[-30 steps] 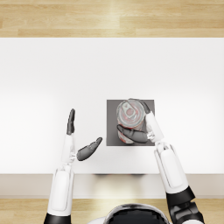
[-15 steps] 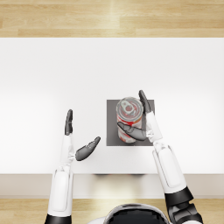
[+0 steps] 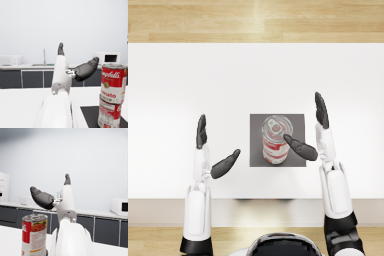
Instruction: Pick up the red can on the left and place it in the middle, then pick up the red can on the right and place it on top of the can in the middle
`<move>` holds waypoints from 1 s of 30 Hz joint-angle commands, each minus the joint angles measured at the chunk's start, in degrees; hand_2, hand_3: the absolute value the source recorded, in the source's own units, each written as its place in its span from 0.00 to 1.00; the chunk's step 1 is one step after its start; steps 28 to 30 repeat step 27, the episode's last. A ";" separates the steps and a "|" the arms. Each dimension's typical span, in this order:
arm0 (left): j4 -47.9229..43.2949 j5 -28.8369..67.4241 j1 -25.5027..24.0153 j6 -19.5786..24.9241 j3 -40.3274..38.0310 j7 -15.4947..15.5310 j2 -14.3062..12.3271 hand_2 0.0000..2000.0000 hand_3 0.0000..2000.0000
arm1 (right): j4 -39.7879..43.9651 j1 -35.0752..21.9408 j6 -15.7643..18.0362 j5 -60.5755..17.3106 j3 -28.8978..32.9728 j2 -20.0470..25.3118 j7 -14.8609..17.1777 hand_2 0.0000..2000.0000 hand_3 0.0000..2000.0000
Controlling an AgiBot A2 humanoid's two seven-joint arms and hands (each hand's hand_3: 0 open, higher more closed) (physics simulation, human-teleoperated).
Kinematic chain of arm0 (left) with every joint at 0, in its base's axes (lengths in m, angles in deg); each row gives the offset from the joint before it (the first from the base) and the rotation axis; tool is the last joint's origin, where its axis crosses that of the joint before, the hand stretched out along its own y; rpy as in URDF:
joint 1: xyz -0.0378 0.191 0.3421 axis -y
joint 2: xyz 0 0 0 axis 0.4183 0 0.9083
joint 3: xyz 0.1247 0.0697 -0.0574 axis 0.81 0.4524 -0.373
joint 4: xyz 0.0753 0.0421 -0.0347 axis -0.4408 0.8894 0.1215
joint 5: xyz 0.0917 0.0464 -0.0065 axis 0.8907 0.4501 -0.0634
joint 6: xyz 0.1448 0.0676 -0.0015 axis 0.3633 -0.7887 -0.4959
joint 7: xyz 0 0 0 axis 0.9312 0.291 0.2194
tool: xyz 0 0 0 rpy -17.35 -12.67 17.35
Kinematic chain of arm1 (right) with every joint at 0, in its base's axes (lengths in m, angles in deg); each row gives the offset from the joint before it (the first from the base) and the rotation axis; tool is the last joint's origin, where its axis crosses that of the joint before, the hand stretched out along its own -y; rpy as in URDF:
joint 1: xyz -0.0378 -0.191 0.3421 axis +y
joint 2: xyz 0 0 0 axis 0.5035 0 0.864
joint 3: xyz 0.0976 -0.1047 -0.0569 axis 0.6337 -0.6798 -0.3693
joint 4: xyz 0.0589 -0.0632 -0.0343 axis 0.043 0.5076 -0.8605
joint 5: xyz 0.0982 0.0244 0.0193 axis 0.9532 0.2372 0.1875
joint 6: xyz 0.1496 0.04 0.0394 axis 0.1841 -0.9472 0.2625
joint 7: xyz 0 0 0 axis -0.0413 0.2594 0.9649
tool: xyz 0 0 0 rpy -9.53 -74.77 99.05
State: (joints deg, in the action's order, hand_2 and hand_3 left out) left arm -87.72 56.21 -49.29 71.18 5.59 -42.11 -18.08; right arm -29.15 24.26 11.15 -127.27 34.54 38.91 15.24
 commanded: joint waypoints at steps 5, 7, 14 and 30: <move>0.07 -0.01 5.64 0.00 -5.91 0.00 0.08 0.00 0.00 | -4.43 0.49 0.46 0.02 13.31 0.25 -3.11 0.00 0.00; 0.28 -0.01 4.88 0.00 -7.34 0.00 -0.04 0.00 0.00 | -4.41 1.98 0.51 0.03 15.88 0.38 -3.46 0.00 0.00; 0.76 -0.02 2.49 0.00 -8.65 0.00 -0.59 0.00 0.00 | -3.50 6.09 0.56 0.05 17.59 0.94 -3.80 0.00 0.00; 0.94 -0.02 1.78 0.00 -9.44 0.00 -0.77 0.00 0.00 | -3.18 7.67 0.56 0.05 18.58 1.18 -3.83 0.00 0.00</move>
